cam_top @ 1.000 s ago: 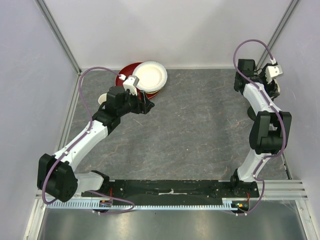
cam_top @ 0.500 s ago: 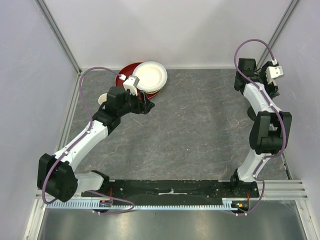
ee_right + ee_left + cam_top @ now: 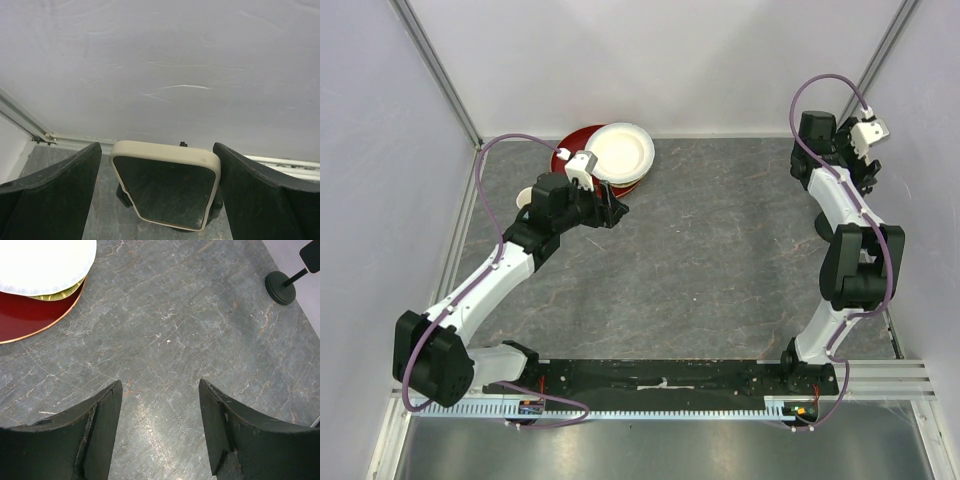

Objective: Place the phone on the phone stand

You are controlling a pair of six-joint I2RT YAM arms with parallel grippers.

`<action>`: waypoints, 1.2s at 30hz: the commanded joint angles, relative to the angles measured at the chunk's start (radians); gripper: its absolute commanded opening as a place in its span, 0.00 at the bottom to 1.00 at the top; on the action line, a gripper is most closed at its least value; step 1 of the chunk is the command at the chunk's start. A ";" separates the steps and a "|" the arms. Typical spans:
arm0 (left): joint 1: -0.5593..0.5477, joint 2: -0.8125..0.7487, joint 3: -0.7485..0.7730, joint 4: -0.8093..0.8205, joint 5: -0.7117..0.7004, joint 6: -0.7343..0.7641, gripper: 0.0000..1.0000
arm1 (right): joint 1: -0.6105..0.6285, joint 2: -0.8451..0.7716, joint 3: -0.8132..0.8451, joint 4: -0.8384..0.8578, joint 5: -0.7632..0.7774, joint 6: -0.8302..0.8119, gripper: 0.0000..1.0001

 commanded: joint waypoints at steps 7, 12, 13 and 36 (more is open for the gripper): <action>-0.004 -0.046 0.002 0.040 0.041 0.020 0.69 | 0.015 -0.119 -0.049 0.152 -0.198 -0.373 0.98; -0.004 -0.058 0.002 0.040 0.054 0.019 0.70 | 0.038 -0.276 -0.213 0.223 -0.316 -0.442 0.98; -0.004 -0.063 0.002 0.040 0.057 0.020 0.70 | 0.038 -0.294 -0.228 0.223 -0.342 -0.450 0.98; -0.003 -0.211 -0.018 0.030 -0.005 0.029 0.77 | 0.454 -0.448 -0.293 -0.066 -1.877 -0.593 0.98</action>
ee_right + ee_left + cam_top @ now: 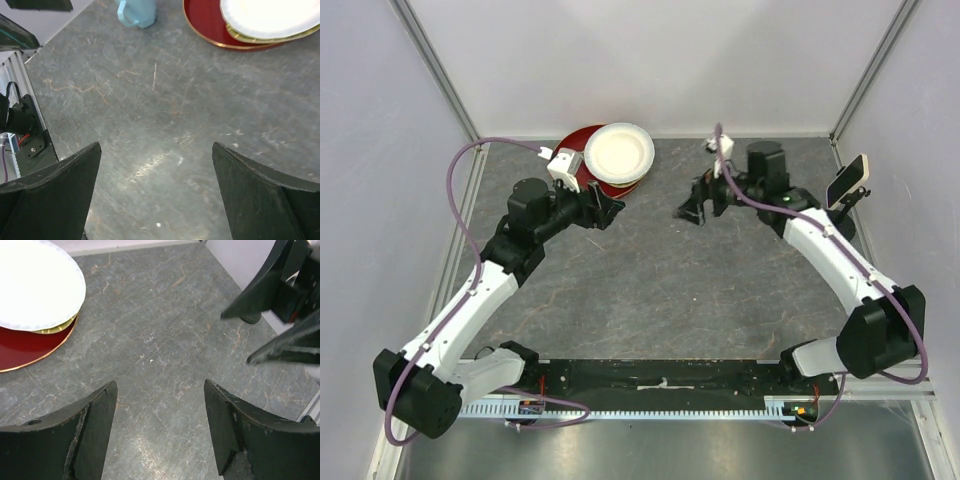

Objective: Place the phone on the phone stand

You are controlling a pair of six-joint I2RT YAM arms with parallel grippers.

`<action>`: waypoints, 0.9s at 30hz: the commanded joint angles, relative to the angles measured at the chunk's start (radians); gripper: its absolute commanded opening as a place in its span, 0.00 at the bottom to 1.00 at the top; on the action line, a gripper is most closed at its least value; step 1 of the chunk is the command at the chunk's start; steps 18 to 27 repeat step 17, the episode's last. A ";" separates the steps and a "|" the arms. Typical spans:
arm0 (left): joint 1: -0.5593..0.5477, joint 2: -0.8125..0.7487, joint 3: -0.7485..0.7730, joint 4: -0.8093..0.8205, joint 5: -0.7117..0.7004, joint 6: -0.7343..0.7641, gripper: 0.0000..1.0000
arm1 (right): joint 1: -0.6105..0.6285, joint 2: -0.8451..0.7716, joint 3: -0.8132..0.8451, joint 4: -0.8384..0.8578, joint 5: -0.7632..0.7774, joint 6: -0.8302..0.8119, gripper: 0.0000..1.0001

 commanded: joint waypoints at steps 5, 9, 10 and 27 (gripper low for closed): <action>-0.003 -0.079 -0.016 0.032 -0.052 0.019 0.83 | 0.239 -0.247 -0.220 -0.059 0.937 0.534 0.98; -0.014 -0.116 -0.036 0.044 -0.069 0.025 0.85 | 0.346 -0.508 -0.450 0.016 1.153 0.524 0.98; -0.020 -0.128 -0.038 0.045 -0.084 0.032 0.85 | 0.351 -0.611 -0.487 0.027 1.190 0.525 0.98; -0.132 -0.287 -0.070 0.035 -0.107 0.017 0.93 | 0.350 -1.014 -0.581 -0.042 1.086 0.562 0.98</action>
